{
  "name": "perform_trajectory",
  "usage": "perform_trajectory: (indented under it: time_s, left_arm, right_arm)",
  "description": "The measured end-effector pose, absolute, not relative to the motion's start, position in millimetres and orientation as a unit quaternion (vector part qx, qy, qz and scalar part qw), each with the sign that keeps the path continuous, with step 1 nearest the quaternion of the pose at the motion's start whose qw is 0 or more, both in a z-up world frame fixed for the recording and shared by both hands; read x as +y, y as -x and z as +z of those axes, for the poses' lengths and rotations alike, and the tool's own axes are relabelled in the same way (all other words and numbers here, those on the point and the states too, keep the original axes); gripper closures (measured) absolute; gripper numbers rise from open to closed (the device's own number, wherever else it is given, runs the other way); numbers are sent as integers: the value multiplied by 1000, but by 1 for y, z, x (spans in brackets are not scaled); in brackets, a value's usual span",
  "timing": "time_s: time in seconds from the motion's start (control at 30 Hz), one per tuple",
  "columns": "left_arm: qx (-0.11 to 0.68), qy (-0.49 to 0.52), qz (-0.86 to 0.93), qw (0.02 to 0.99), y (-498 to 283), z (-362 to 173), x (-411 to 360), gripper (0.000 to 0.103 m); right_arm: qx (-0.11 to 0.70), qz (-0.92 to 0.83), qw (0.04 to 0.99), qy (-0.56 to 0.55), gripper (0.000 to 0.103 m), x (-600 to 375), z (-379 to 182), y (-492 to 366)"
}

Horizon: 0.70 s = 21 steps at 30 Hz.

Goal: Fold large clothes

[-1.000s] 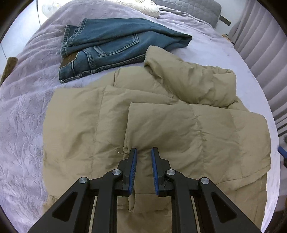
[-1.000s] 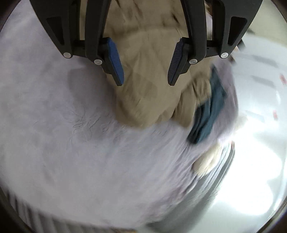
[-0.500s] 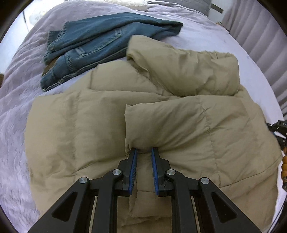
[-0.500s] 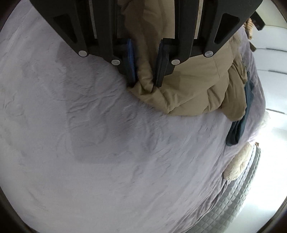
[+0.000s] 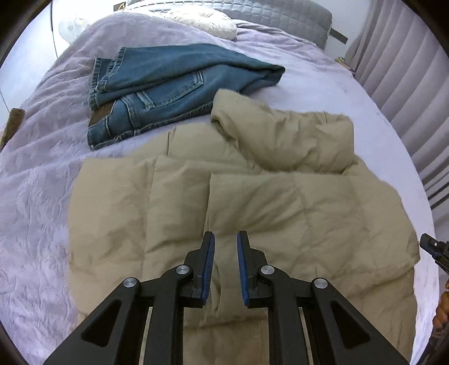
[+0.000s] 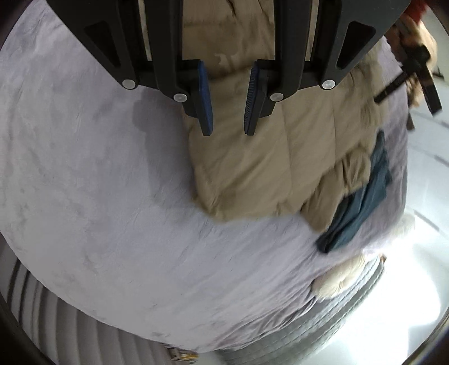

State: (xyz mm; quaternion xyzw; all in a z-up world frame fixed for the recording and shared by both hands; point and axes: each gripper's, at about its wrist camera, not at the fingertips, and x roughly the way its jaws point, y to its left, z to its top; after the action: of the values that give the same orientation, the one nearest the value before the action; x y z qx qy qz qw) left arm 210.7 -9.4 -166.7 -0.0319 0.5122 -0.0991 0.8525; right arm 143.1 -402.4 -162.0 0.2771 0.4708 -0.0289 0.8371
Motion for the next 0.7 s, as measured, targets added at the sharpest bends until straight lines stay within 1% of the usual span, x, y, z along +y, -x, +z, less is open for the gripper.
perform_trajectory:
  time_s: [0.13, 0.27, 0.4, 0.43, 0.6, 0.67, 0.7]
  left_arm:
    - [536, 2, -82, 840, -207, -197, -12, 85]
    - [538, 16, -78, 839, -210, -210, -10, 85]
    - [542, 10, -64, 838, -208, -200, -10, 85]
    - [540, 7, -65, 839, -203, -193, -8, 85]
    - [547, 11, -66, 835, -179, -171, 4, 85]
    - [554, 10, -67, 830, -164, -166, 8, 85]
    - [556, 7, -68, 829, -158, -164, 8, 85]
  right_arm:
    - [497, -44, 820, -279, 79, -400, -191, -141]
    - [509, -43, 811, -286, 80, -402, -210, -145]
    - [512, -49, 812, -276, 79, -400, -197, -140]
    - [512, -49, 811, -280, 76, -397, -194, -142]
    - [515, -40, 803, -297, 75, -394, -175, -121]
    - [519, -39, 799, -302, 65, -390, -172, -110]
    - [521, -39, 797, -303, 57, -387, -171, -102]
